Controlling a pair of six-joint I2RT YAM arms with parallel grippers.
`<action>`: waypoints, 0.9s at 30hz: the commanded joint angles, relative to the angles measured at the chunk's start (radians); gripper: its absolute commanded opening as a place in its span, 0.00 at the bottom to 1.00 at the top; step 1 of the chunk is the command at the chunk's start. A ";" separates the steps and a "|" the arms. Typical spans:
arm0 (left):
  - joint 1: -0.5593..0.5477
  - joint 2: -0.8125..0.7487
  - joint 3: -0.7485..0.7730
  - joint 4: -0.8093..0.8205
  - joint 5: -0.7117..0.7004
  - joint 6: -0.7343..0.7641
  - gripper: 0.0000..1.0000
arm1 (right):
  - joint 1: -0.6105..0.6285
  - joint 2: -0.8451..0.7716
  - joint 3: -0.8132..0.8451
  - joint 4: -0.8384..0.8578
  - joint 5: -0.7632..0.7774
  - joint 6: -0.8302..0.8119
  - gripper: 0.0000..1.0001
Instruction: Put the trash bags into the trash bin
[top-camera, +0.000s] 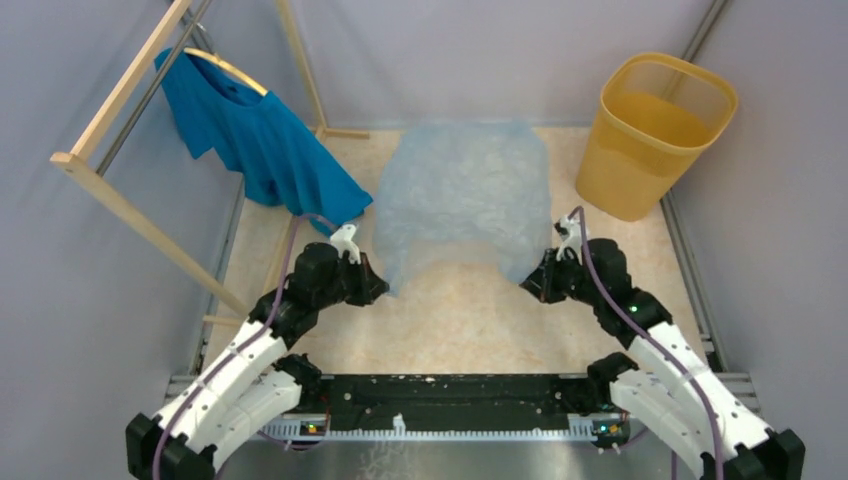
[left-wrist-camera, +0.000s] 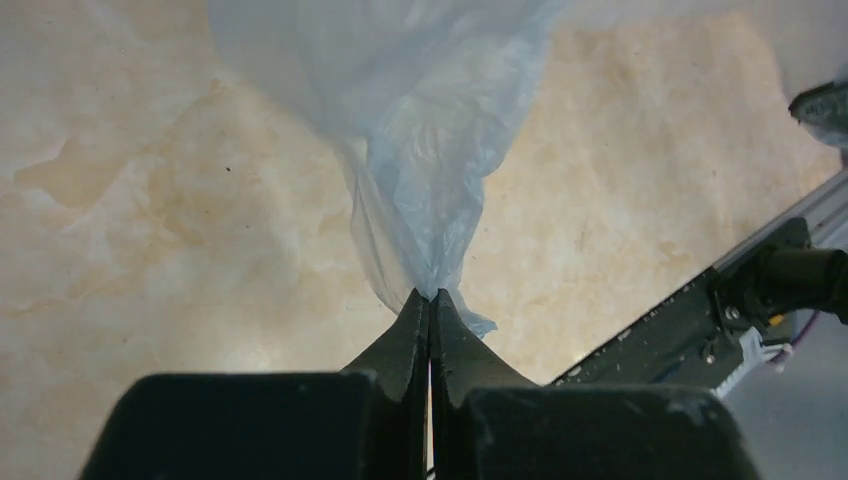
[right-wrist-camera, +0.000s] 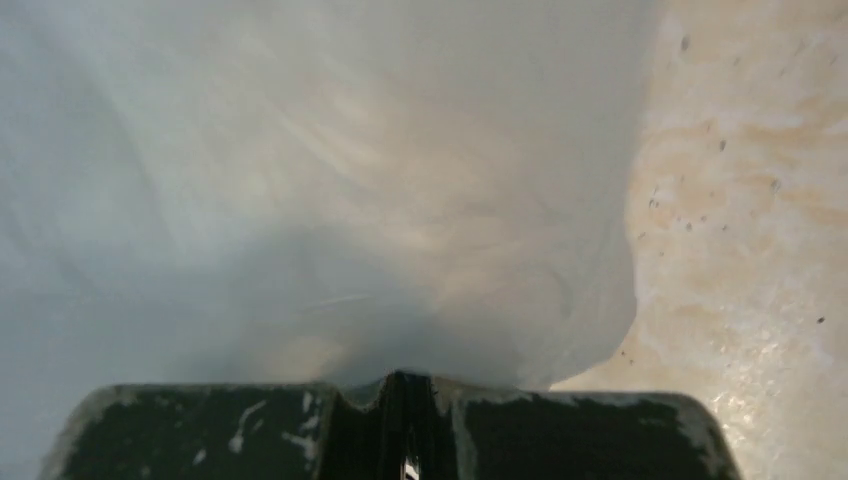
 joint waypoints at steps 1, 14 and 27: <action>-0.014 -0.173 0.079 0.141 0.039 -0.002 0.00 | 0.002 -0.132 0.164 0.028 0.065 -0.048 0.00; -0.014 -0.091 0.448 0.175 0.013 0.029 0.00 | 0.002 -0.022 0.463 0.090 -0.051 -0.040 0.00; -0.014 -0.217 0.374 0.025 -0.055 0.120 0.00 | 0.001 0.039 0.385 0.142 -0.067 -0.071 0.00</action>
